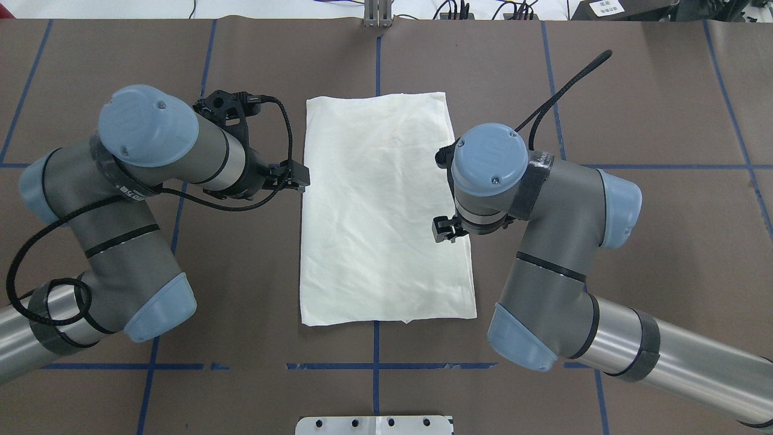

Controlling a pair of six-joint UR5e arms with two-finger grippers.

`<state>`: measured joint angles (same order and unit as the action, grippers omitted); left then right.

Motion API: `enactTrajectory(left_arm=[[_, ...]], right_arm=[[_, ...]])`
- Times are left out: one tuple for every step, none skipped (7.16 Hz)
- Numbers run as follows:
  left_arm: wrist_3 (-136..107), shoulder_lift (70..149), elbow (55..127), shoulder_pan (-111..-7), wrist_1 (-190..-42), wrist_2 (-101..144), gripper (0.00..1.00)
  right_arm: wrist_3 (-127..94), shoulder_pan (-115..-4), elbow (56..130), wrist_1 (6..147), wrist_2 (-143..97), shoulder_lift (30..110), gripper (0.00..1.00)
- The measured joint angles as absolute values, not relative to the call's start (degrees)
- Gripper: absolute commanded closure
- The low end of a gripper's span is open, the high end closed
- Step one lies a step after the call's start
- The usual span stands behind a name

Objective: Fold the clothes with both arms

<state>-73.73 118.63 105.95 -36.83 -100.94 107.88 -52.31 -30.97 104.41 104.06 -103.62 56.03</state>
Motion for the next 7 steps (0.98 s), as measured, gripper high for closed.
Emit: enactTrajectory(left_arm=[[-76.9, 118.0, 105.8, -35.9, -101.8, 108.0, 0.00], [-83.8, 116.8, 105.8, -33.5, -103.3, 107.9, 0.00], [-91.4, 115.7, 106.0, -30.6, -104.6, 107.6, 0.01], [-98.2, 115.2, 106.2, -27.8, -105.0, 107.4, 0.03], [-103.4, 115.2, 106.3, -24.8, -104.5, 106.4, 0.07], [-106.3, 115.4, 106.2, -21.7, -103.1, 104.2, 0.12], [-107.8, 115.8, 105.9, -19.4, -101.5, 102.1, 0.17]], right_arm=[[-53.1, -31.4, 104.6, 100.9, -105.1, 56.1, 0.00], [-54.7, -31.8, 105.4, 98.4, -106.7, 56.5, 0.00], [-55.9, -32.0, 106.5, 96.8, -107.8, 57.2, 0.00], [-56.8, -32.0, 107.2, 96.1, -108.3, 57.7, 0.00], [-57.5, -32.0, 107.6, 95.8, -108.5, 58.2, 0.00], [-57.9, -32.0, 107.7, 95.7, -108.6, 58.6, 0.00], [-58.0, -32.0, 107.7, 95.7, -108.6, 58.7, 0.00]])
